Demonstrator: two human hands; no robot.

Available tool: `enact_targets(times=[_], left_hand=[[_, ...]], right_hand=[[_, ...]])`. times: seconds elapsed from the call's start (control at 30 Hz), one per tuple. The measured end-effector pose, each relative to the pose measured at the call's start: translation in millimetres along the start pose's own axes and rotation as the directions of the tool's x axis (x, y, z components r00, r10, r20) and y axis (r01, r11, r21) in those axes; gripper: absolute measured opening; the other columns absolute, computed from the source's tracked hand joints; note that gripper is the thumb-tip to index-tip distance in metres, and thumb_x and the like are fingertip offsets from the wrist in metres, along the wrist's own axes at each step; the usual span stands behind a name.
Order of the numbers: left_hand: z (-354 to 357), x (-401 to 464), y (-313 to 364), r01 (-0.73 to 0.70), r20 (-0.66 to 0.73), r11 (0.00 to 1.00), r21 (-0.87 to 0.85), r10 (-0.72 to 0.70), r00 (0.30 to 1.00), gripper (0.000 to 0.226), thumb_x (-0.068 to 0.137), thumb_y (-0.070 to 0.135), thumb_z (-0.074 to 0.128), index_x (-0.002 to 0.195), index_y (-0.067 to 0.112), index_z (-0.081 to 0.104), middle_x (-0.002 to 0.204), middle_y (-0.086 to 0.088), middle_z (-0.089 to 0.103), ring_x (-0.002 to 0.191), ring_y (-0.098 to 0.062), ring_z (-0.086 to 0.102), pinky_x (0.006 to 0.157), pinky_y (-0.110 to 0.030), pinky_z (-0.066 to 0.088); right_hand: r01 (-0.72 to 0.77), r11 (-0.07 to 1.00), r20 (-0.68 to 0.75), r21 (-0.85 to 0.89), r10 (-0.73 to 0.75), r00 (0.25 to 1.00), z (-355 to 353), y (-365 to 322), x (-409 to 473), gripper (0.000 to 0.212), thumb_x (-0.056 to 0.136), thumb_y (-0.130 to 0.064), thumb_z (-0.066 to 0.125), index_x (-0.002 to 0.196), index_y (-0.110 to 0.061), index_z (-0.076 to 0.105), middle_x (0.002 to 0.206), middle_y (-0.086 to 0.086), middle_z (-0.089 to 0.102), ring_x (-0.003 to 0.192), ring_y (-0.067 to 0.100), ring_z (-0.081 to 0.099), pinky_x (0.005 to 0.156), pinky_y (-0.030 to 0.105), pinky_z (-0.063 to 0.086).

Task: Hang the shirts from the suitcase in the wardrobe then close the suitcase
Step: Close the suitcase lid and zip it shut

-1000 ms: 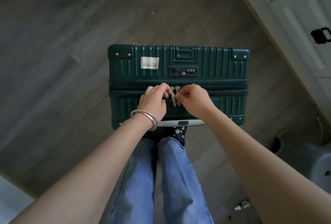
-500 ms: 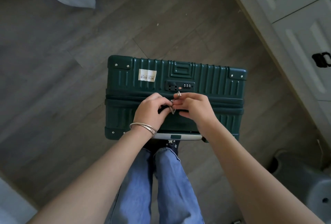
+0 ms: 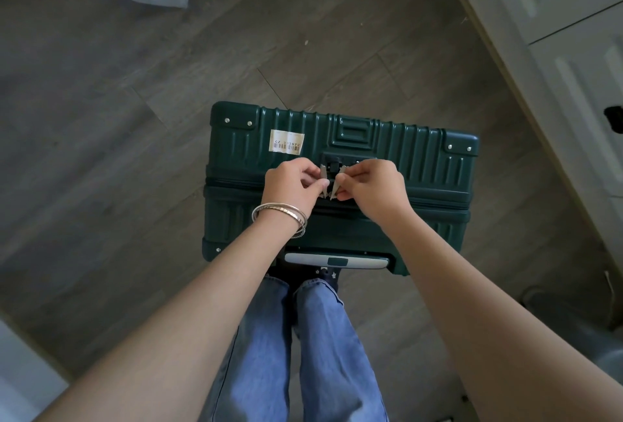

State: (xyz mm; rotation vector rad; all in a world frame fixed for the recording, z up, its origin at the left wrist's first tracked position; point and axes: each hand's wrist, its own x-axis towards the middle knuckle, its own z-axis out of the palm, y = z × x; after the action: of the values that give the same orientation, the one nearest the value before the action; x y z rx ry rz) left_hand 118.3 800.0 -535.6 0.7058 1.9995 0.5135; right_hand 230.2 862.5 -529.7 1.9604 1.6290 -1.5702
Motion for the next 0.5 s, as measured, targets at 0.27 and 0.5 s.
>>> enact_targets(times=[0.27,0.5], left_hand=[[-2,6,1,-0.031,0.020,0.998,0.056,0.030,0.999,0.012,0.080,0.016,0.069,0.085,0.005,0.072,0.072,-0.001,0.062,0.074,-0.014,0.058,0.079,-0.023,0.049],[-3,12,3,-0.025,0.035,0.996,0.085,0.022,0.999,0.012,0.082,0.014,0.066,0.088,0.004,0.072,0.071,-0.003,0.061,0.058,-0.010,0.052,0.071,-0.018,0.045]], right_hand=[[-0.009,0.979,-0.027,-0.201,0.004,1.000,0,-7,8,0.017,0.088,-0.028,0.064,0.087,-0.013,0.072,0.081,0.011,0.072,0.083,0.024,0.067,0.077,0.034,0.056],[-0.122,0.958,-0.098,-0.260,0.099,0.990,-1,-13,17,0.027,0.079,-0.037,0.073,0.083,-0.011,0.072,0.087,0.011,0.071,0.083,0.025,0.067,0.069,0.031,0.054]])
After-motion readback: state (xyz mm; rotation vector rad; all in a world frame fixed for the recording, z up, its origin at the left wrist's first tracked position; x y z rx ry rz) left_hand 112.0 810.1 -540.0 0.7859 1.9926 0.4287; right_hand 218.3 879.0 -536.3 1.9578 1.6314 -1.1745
